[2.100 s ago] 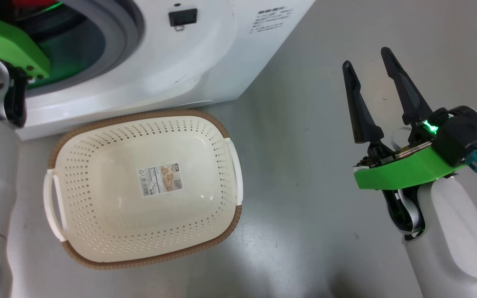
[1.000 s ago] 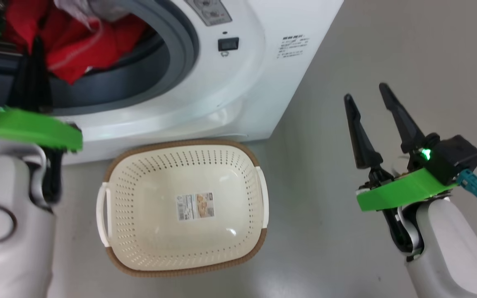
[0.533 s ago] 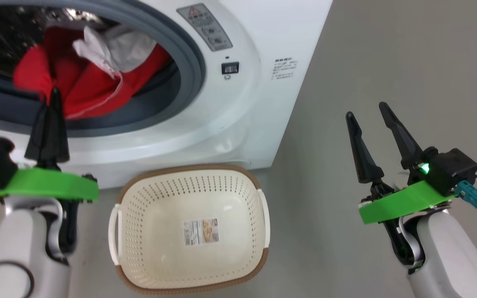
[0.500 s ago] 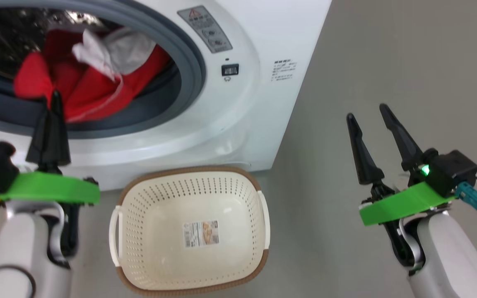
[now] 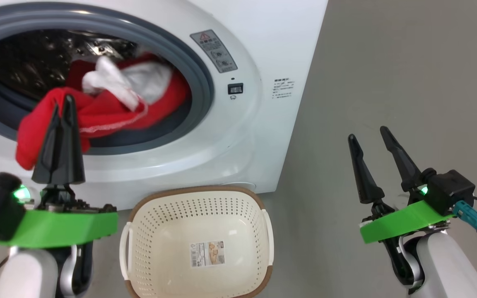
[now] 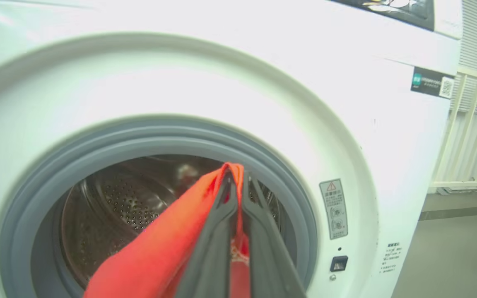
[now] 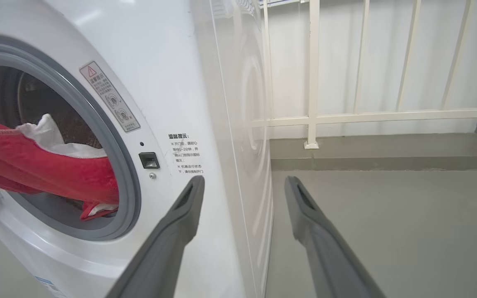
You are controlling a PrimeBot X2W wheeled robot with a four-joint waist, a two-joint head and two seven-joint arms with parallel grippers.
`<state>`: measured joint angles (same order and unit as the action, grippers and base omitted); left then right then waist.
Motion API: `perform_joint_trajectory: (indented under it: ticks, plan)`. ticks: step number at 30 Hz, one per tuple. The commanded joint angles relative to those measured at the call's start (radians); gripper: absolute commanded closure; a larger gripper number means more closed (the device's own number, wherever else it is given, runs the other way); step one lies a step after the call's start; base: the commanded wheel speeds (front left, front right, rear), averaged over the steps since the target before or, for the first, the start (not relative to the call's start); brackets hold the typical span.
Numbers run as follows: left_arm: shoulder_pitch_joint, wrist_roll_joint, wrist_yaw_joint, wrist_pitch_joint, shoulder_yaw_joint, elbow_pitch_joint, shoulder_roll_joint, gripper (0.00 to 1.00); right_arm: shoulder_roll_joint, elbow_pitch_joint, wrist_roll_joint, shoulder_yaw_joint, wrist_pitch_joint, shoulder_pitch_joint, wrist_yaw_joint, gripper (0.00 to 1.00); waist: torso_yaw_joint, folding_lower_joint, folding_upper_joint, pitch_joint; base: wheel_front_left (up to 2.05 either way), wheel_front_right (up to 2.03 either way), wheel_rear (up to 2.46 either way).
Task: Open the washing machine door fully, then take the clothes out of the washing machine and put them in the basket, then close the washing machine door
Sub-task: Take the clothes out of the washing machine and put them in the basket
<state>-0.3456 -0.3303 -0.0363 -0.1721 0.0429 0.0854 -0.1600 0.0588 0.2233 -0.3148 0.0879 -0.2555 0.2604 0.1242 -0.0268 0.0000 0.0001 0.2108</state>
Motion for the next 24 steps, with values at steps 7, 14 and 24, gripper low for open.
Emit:
perform_joint_trajectory:
  ticks: [7,14,24]
  plan:
    - [0.034,0.045,-0.044,0.053,-0.014,0.250,-0.036,1.00,-0.008,-0.041,0.012,0.025,-0.006,-0.023,0.007,0.00,0.012,0.0000,-0.0001,-0.020,0.00,0.00,0.00]
    - [0.061,0.028,-0.060,0.087,-0.013,0.299,-0.026,1.00,-0.008,-0.049,-0.001,0.037,-0.006,-0.024,0.007,0.00,0.012,0.0000,-0.0001,0.000,0.00,0.00,0.00]
    - [0.083,-0.079,-0.025,0.075,0.012,0.030,0.031,1.00,-0.008,-0.054,-0.001,0.045,-0.006,0.008,0.007,0.00,0.005,0.0000,-0.0001,0.079,0.00,0.00,0.00]
